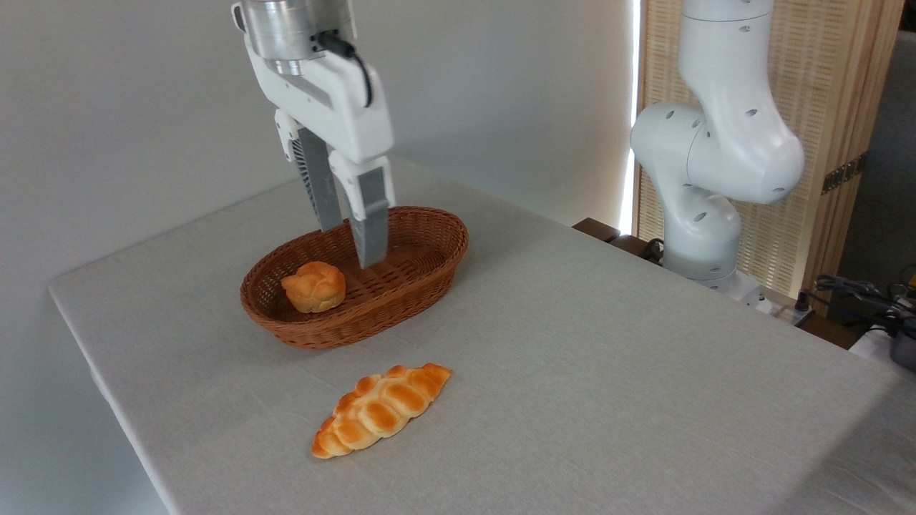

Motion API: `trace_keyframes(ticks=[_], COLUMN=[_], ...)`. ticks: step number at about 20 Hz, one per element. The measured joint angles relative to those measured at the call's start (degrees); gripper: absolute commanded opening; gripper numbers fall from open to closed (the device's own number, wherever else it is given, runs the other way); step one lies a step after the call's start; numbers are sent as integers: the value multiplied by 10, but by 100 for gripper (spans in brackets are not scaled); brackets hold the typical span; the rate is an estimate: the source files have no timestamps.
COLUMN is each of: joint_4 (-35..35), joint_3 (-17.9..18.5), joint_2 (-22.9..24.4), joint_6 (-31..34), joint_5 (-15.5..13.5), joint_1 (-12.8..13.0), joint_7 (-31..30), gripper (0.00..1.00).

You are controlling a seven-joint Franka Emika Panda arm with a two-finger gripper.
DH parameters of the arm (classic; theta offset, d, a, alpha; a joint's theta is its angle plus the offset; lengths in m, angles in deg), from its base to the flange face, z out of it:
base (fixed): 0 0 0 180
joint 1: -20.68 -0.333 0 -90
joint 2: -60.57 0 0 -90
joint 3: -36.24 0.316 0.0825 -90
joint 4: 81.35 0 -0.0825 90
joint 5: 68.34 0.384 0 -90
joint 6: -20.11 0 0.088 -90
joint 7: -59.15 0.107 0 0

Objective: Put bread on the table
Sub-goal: 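Tilt the gripper down into the basket and close it on the bun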

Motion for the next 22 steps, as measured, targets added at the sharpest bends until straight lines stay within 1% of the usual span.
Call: trace_keyframes(ticks=[2,4,6,9,13,15,18,20,22], joint_4=[2,2,2,3,25,45,69,76,76], joint_3=[-38,-73,-93,-118,-153,-168,-180,-182,-182], joint_2=[-14,-36,-57,-84,-117,-125,-131,-133,-135], joint_6=[0,-1,-4,-8,-83,-118,-156,-167,-168], joint_5=[-2,-3,-3,-3,-3,-3,-6,-16,-18], joint_1=[1,9,20,24,31,34,35,35,35], joint_7=[-8,-31,-43,-43,-89,-104,-118,-118,-118], gripper=[100,100,100,100,100,100,100,100,100])
